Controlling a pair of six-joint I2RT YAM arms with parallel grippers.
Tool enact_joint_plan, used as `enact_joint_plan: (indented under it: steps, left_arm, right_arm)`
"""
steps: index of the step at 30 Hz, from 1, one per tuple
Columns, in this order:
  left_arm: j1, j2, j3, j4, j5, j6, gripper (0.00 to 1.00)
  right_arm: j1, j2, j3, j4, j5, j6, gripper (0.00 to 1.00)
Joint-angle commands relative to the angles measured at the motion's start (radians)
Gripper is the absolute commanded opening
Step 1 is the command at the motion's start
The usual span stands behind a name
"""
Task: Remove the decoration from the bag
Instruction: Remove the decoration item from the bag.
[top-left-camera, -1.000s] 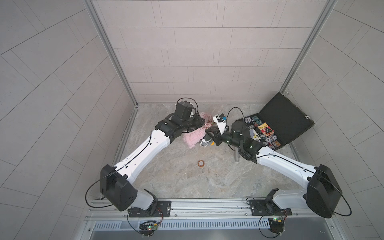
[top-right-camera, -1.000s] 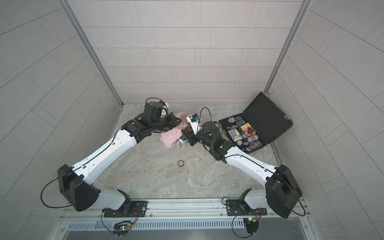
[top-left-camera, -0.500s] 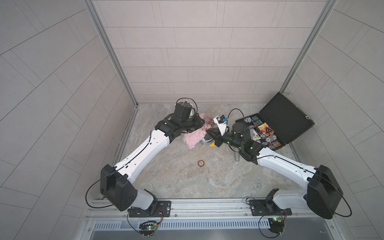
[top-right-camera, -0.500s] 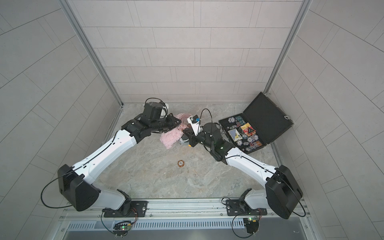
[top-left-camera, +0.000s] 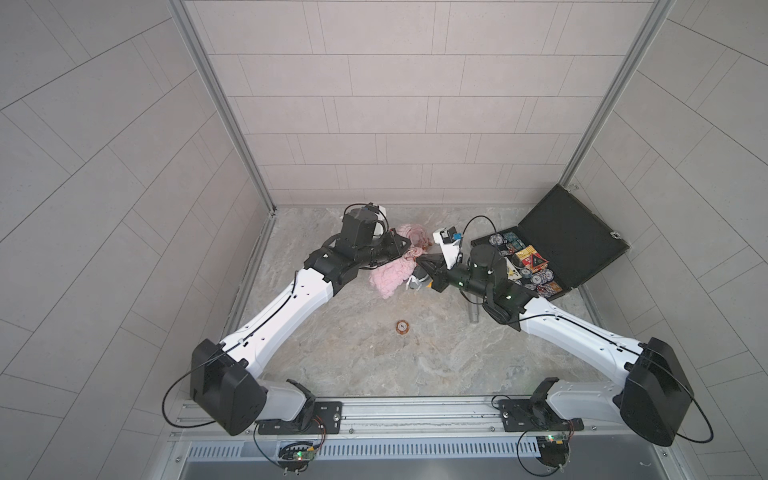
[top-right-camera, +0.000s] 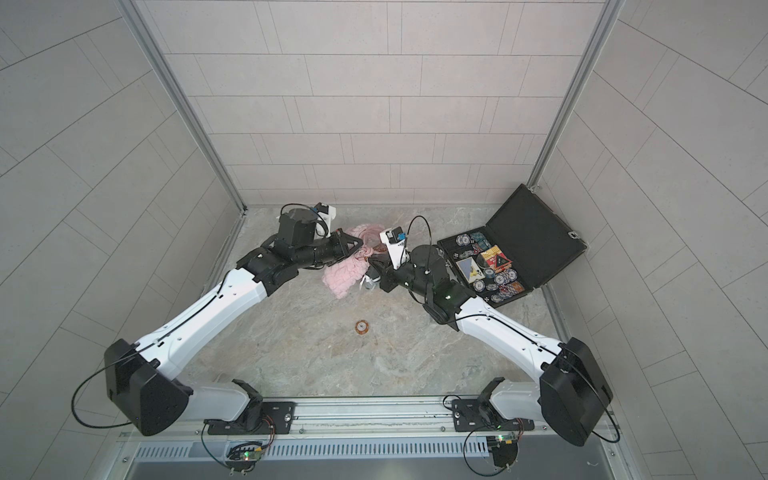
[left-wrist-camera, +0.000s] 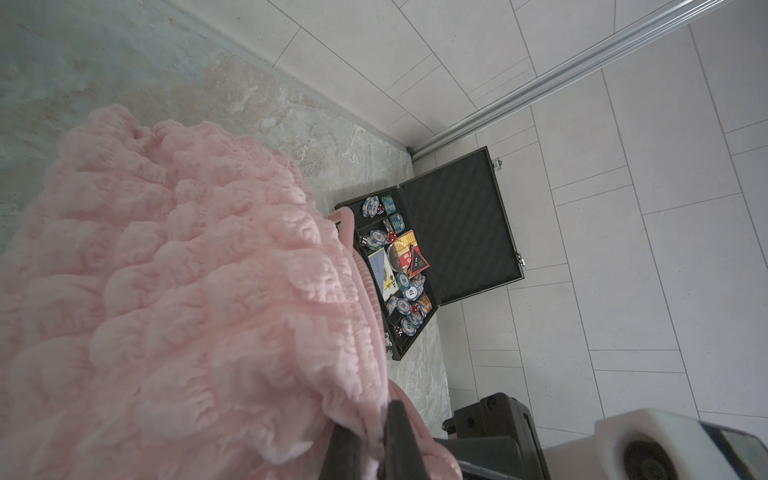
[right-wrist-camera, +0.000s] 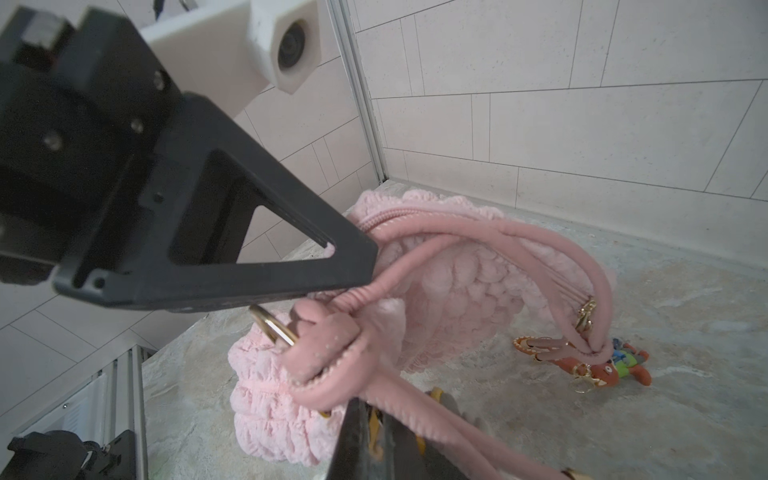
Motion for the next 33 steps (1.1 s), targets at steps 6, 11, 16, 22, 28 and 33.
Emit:
enact_joint_plan:
  steps: [6,11,16,22,28,33]
  left_arm:
    - [0.002,-0.048,-0.051,0.141,0.059,0.074,0.0]
    - [-0.003,-0.063,-0.096,0.184,0.051,0.107,0.0]
    - [-0.019,-0.063,-0.121,0.221,0.048,0.141,0.0]
    - [-0.031,-0.068,-0.152,0.244,0.047,0.169,0.0]
    - [-0.046,-0.071,-0.181,0.252,0.024,0.216,0.0]
    - [-0.046,-0.077,-0.203,0.262,0.01,0.226,0.0]
  right_arm:
    - [-0.013,-0.024,0.051,-0.041,0.044,0.126,0.01]
    - [-0.016,-0.018,0.087,-0.088,0.069,0.205,0.01]
    - [-0.018,-0.018,0.1,-0.097,0.102,0.29,0.01]
    - [-0.018,-0.016,0.114,-0.107,0.127,0.357,0.02]
    - [-0.019,-0.021,0.084,-0.011,0.134,0.487,0.02]
    - [-0.02,-0.03,0.073,0.047,0.128,0.561,0.02]
